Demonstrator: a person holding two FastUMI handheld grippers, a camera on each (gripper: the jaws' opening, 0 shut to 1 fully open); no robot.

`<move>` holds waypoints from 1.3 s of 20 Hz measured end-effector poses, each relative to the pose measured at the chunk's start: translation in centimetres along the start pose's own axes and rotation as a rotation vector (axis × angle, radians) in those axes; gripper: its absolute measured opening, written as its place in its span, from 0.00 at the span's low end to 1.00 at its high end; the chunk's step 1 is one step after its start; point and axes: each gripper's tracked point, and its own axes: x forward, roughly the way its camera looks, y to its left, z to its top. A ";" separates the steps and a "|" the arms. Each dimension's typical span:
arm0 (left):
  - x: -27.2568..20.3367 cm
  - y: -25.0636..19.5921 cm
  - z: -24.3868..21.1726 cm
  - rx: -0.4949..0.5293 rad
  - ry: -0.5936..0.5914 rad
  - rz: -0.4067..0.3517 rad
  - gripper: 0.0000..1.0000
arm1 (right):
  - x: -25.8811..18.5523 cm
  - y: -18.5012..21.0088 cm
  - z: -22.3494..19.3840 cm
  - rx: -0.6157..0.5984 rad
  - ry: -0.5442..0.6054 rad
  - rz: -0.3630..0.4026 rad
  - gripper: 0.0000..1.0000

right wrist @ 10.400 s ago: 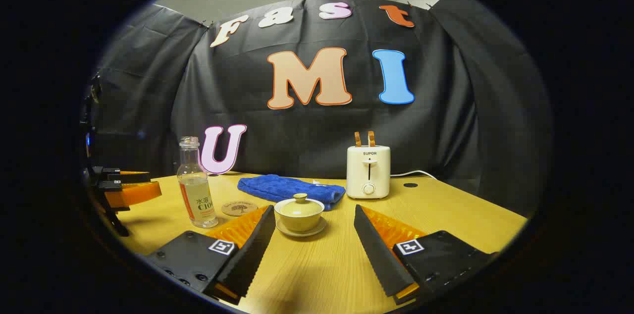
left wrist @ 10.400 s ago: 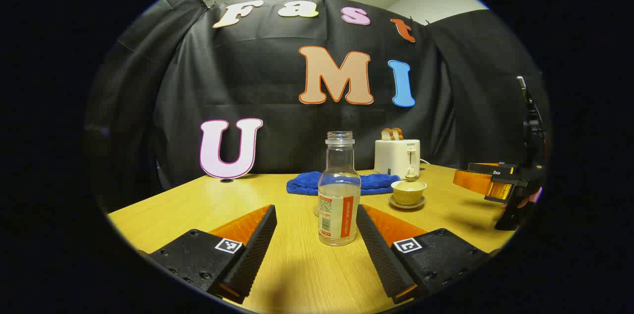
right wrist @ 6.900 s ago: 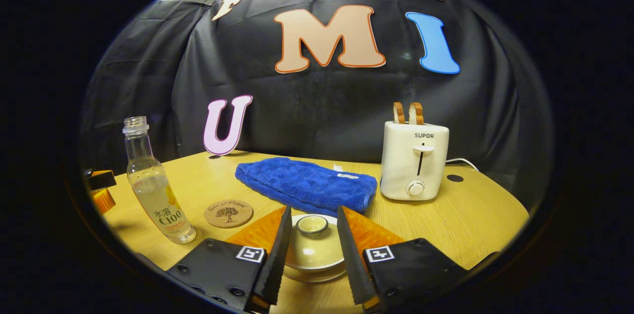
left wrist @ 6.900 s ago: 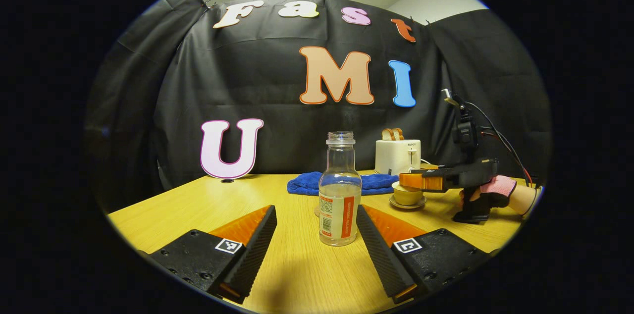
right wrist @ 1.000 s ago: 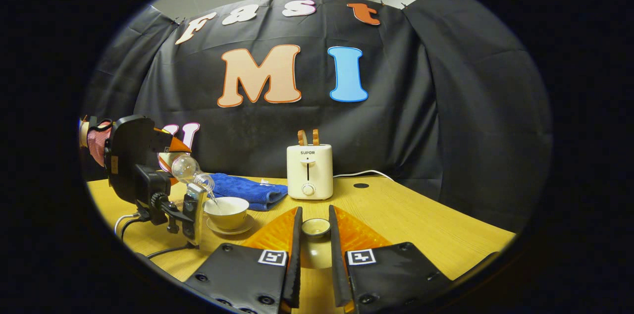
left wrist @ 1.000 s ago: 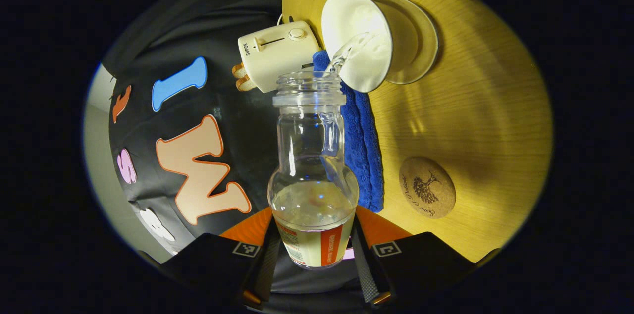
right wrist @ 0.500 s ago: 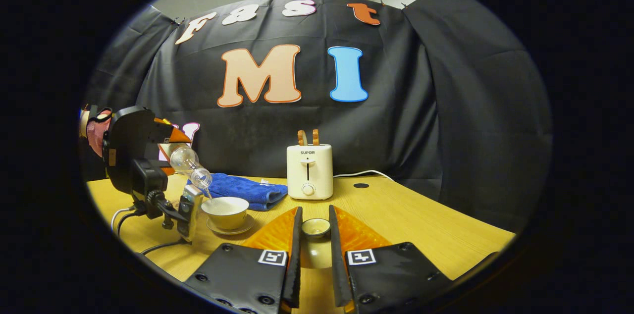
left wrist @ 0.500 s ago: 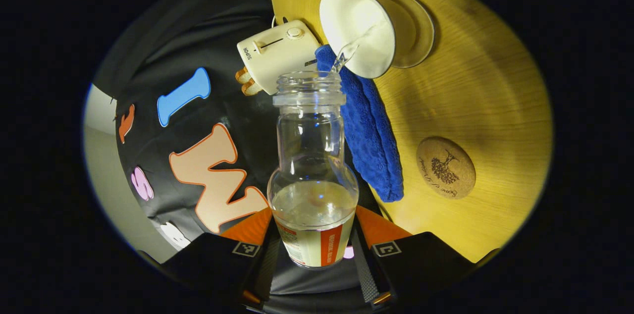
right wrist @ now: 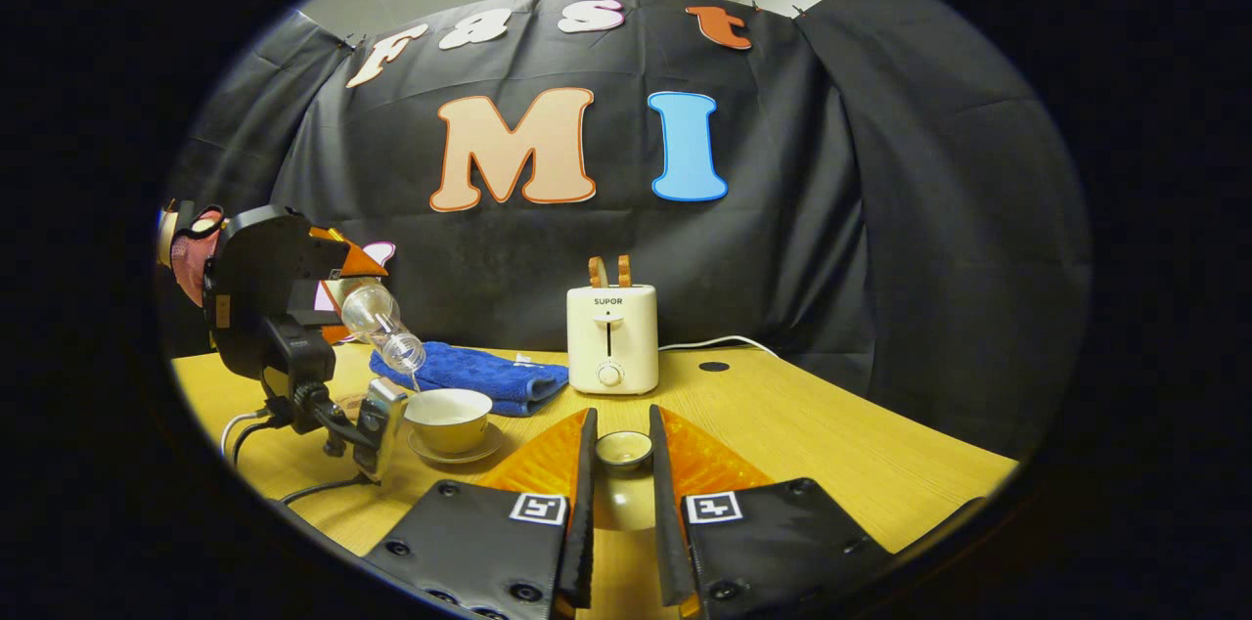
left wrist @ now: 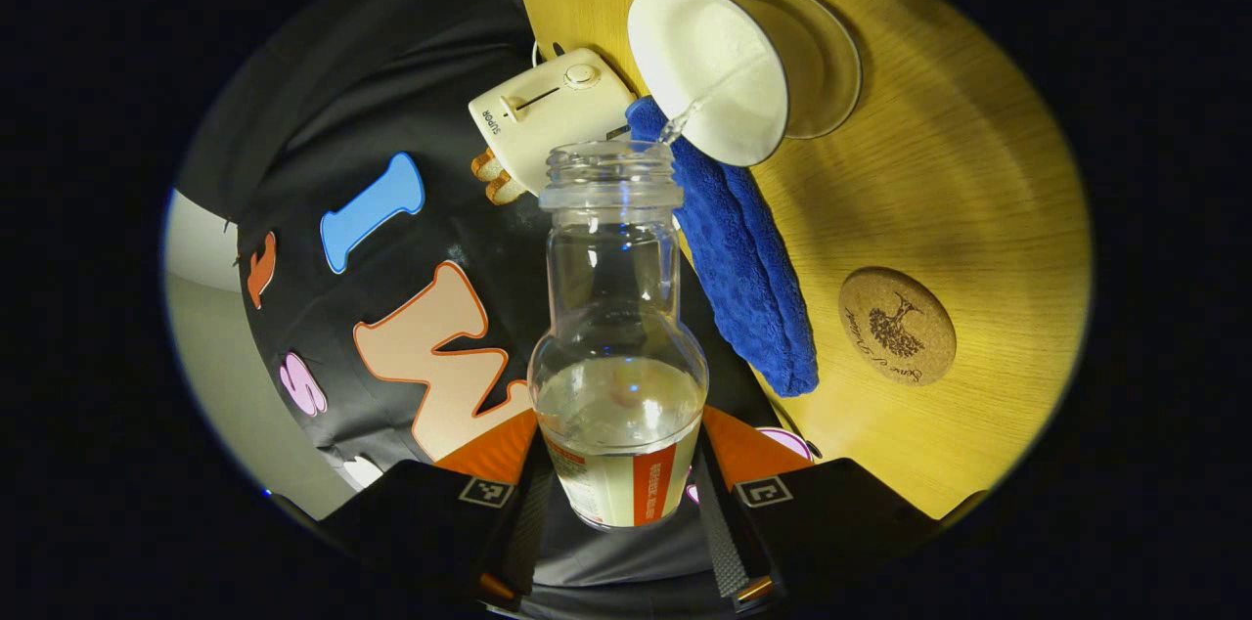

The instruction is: Open the teacup lid with one hand, grasp the water bottle and pour water into the teacup with the other hand; after pouring, place the water bottle on the coaster and then close the teacup lid.

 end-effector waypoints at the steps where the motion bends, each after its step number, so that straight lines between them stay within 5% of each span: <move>1: 0.1 0.0 0.0 -0.005 0.001 0.001 0.67 | 0.0 0.0 0.1 0.000 0.000 0.001 0.30; 6: -0.2 -1.1 -0.7 -0.224 -0.002 -0.016 0.66 | -0.1 0.0 0.1 0.000 0.000 0.004 0.30; 14: -2.2 -5.8 1.9 -1.025 -0.104 -0.220 0.66 | 0.0 0.1 0.0 -0.001 0.000 0.011 0.30; 22: -2.9 -4.3 -0.6 -1.681 -0.189 -0.121 0.66 | 0.0 0.2 0.1 -0.001 0.000 0.012 0.30; 26: -2.6 -3.4 -0.6 -2.051 -0.298 -0.168 0.66 | 0.0 0.2 0.1 -0.002 -0.001 0.011 0.30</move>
